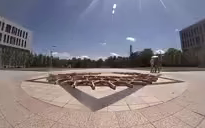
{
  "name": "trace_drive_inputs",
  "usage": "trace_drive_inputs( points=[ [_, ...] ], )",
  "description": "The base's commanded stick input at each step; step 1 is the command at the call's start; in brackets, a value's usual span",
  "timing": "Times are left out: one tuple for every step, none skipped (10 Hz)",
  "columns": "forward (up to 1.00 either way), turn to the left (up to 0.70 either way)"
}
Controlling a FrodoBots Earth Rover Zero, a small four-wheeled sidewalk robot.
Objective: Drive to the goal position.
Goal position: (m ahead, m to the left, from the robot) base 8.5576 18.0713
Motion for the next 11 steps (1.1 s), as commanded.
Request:
trace_drive_inputs(
  points=[
    [0.06,0.00],
    [0.06,0.00],
    [0.06,0.00],
    [0.06,0.00],
    [0.06,0.00],
    [0.06,0.00],
    [0.06,0.00],
    [0.06,0.00],
    [0.06,0.00],
    [0.06,0.00],
    [0.06,0.00]
  ],
)
